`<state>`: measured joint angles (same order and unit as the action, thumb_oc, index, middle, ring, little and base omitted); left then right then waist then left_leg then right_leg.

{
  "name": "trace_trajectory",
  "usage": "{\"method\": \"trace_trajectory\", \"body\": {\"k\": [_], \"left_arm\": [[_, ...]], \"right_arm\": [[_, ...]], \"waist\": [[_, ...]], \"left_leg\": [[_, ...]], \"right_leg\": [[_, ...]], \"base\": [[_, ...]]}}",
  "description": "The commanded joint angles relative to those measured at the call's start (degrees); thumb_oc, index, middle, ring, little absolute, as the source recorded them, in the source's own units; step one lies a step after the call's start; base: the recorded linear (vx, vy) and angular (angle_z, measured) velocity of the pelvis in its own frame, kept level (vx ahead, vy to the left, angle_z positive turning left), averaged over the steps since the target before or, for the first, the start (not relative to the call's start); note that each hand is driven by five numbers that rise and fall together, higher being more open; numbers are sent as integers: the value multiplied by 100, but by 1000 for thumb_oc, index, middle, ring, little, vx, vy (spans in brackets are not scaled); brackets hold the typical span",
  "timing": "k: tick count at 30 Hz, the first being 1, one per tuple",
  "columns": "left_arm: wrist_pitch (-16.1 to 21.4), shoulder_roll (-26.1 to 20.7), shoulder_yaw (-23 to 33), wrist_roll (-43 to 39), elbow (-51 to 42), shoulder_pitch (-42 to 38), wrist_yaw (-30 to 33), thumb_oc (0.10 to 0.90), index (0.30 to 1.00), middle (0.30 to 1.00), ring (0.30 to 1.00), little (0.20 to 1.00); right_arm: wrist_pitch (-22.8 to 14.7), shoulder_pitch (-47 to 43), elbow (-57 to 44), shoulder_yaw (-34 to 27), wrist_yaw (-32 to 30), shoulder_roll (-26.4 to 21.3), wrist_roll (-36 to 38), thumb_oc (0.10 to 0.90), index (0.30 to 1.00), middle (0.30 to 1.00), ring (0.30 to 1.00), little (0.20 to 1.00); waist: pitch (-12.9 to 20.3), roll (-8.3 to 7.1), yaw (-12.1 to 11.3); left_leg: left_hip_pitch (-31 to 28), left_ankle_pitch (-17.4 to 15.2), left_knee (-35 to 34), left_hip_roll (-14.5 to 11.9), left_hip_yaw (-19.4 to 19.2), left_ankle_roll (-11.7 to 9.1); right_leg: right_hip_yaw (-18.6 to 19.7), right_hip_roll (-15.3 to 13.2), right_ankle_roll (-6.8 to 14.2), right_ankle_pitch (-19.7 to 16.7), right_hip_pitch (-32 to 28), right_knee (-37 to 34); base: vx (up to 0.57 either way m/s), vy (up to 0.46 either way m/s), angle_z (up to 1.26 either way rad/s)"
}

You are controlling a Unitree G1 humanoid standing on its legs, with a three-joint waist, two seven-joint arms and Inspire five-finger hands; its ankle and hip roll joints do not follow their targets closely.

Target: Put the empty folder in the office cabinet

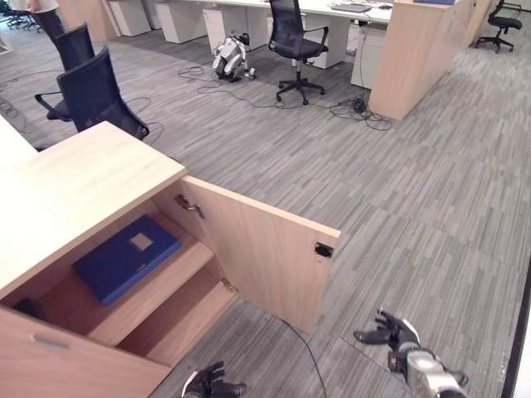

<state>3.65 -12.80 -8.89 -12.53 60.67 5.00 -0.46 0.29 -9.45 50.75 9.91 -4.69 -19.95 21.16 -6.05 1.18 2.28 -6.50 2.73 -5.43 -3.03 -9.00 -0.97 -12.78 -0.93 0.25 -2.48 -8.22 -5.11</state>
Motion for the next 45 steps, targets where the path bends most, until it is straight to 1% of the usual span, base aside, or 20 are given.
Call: {"method": "trace_trajectory", "body": {"k": [1, 5, 11, 17, 25, 26, 29, 30, 33, 34, 35, 36, 37, 38, 39, 40, 41, 42, 43, 45], "left_arm": [[92, -259, -208, 268, 28, -92, 46, 800, 900, 900, 900, 900], [80, -269, -219, 287, 27, -72, 71, 800, 900, 900, 900, 900], [52, -258, -212, 334, 25, -62, 124, 800, 900, 900, 900, 900], [17, -234, -282, 412, -76, -95, 207, 800, 900, 900, 900, 900], [5, -250, -216, 389, -157, -134, 351, 800, 900, 900, 900, 900], [4, -250, -188, 373, -228, -124, 382, 800, 900, 900, 900, 900], [-3, -250, -198, 415, -374, -67, 370, 800, 900, 900, 900, 900], [9, -257, -202, 393, -484, -28, 373, 800, 900, 900, 900, 900], [37, -273, -213, 256, -803, 61, 382, 800, 900, 900, 900, 900], [60, -305, -275, 166, -1062, 43, 411, 800, 900, 900, 900, 900], [58, -304, -276, 166, -1063, 41, 411, 800, 900, 900, 900, 900], [60, -253, -271, 47, -1132, -35, 456, 800, 900, 900, 900, 900], [56, -229, -263, 47, -1183, -49, 470, 800, 900, 900, 900, 900], [42, -227, -258, 100, -1253, -44, 445, 800, 900, 900, 900, 900], [26, -246, -268, 165, -1280, -25, 403, 800, 900, 900, 900, 900], [0, -285, -269, 225, -1295, 36, 349, 800, 900, 900, 900, 900], [-19, -310, -274, 286, -1266, 98, 309, 800, 900, 900, 900, 900], [-32, -332, -270, 345, -1231, 184, 269, 800, 900, 900, 900, 900], [-49, -330, -260, 412, -1165, 245, 230, 800, 900, 900, 900, 900], [-88, -318, -251, 630, -979, 332, 162, 800, 900, 900, 900, 900]], "right_arm": [[-446, -587, -490, -167, -154, -314, 338, 800, 900, 900, 900, 900], [-529, -893, -958, 2, -155, -304, 444, 800, 900, 900, 900, 900], [-527, -1083, -1610, 366, -28, -234, 317, 800, 900, 900, 900, 900], [-503, -1205, -2147, 828, 71, -17, 131, 800, 900, 900, 900, 900], [-479, -1085, -2530, 1176, 261, 75, 125, 800, 900, 900, 900, 900], [-455, -908, -2674, 1265, 349, 41, 73, 800, 900, 900, 900, 900], [-414, -673, -2778, 1333, 459, -23, -67, 800, 900, 900, 900, 900], [-409, -598, -2746, 1336, 473, -34, -94, 800, 900, 900, 900, 900], [-430, -610, -2668, 1351, 457, -55, -169, 800, 900, 900, 900, 900], [-470, -655, -2600, 1297, 367, -85, -101, 800, 900, 900, 900, 900], [-471, -657, -2599, 1295, 367, -87, -101, 800, 900, 900, 900, 900], [-501, -621, -2600, 1123, 269, -242, -126, 800, 900, 900, 900, 900], [-505, -617, -2553, 1058, 240, -302, -157, 800, 900, 900, 900, 900], [-516, -602, -2488, 968, 207, -345, -168, 800, 900, 900, 900, 900], [-509, -552, -2446, 863, 177, -373, -160, 800, 900, 900, 900, 900], [-492, -518, -2389, 772, 149, -354, -127, 800, 900, 900, 900, 900], [-472, -492, -2344, 731, 136, -303, -102, 800, 900, 900, 900, 900], [-444, -461, -2303, 709, 143, -248, -98, 800, 900, 900, 900, 900], [-418, -419, -2316, 704, 175, -217, -119, 800, 900, 900, 900, 900], [-363, -360, -2402, 766, 306, -114, -233, 800, 900, 900, 900, 900]], "waist": [[105, -11, -189], [90, -66, -278], [89, -154, -367], [60, -224, -478], [30, -330, -615], [8, -345, -672], [-60, -320, -795], [-96, -276, -878], [-221, -168, -1012], [-403, -77, -1148], [-378, -79, -1128], [-538, -27, -1153], [-514, -52, -1087], [-467, -64, -985], [-434, -66, -851], [-413, -54, -765], [-387, -34, -740], [-367, -14, -739], [-342, 23, -733], [-263, 102, -750]], "left_leg": [[-245, -478, 43, -158, -247, -290], [-280, -519, 43, -136, -235, -256], [-288, -541, 43, -128, -214, -233], [-256, -532, 43, -138, -173, -217], [-180, -454, 43, -186, -35, -254], [-120, -402, 43, -204, 86, -282], [39, -272, 43, -238, 302, -346], [164, -177, 43, -255, 435, -396], [493, 49, 43, -289, 692, -509], [795, 250, 43, -261, 938, -659], [836, 267, 43, -253, 960, -652], [1261, 409, 324, -308, 643, -726], [1246, 318, 424, -485, 112, -733], [1191, 293, 486, -706, -568, -707], [1118, 303, 574, -911, -1179, -703], [1043, 284, 733, -1089, -1656, -717], [980, 257, 855, -1183, -1894, -730], [955, 226, 967, -1219, -1924, -757], [906, 205, 959, -1197, -1934, -762], [695, 186, 552, -1066, -1919, -707]], "right_leg": [[50, -555, 770, 668, -105, 11], [30, -581, 787, 649, -134, 11], [-5, -599, 804, 639, -154, 11], [-60, -614, 801, 622, -130, 11], [-172, -589, 767, 655, -137, 11], [-250, -567, 739, 691, -137, 11], [-466, -556, 704, 721, -132, 11], [-621, -556, 696, 743, -107, 11], [-851, -550, 672, 764, 6, 11], [-1109, -604, 654, 779, 83, 11], [-1130, -608, 658, 767, 111, 11], [-1534, -800, 678, 773, 148, 11], [-1702, -892, 714, 839, 123, 11], [-1879, -954, 733, 814, 127, 11], [-2056, -992, 717, 784, 100, 11], [-2204, -1011, 677, 766, 55, 11], [-2320, -1041, 628, 751, 11, 11], [-2397, -1056, 588, 750, -61, 11], [-2501, -1077, 586, 724, -133, 15], [-2689, -1111, 611, 639, -223, 70]], "base": [[8, 62, 6], [5, 58, 2], [0, 11, 0], [-1, 5, 0], [-20, -36, 8], [-38, -88, 24], [-78, -153, 43], [-79, -141, 54], [-146, -101, 56], [-213, -58, 45], [-279, -16, 56], [-121, 9, 98], [-151, 27, 155], [-49, 28, 165], [-94, 68, 174], [-63, 87, 127], [-21, 94, 140], [27, 125, 102], [52, 164, 115], [70, 221, 79]]}}
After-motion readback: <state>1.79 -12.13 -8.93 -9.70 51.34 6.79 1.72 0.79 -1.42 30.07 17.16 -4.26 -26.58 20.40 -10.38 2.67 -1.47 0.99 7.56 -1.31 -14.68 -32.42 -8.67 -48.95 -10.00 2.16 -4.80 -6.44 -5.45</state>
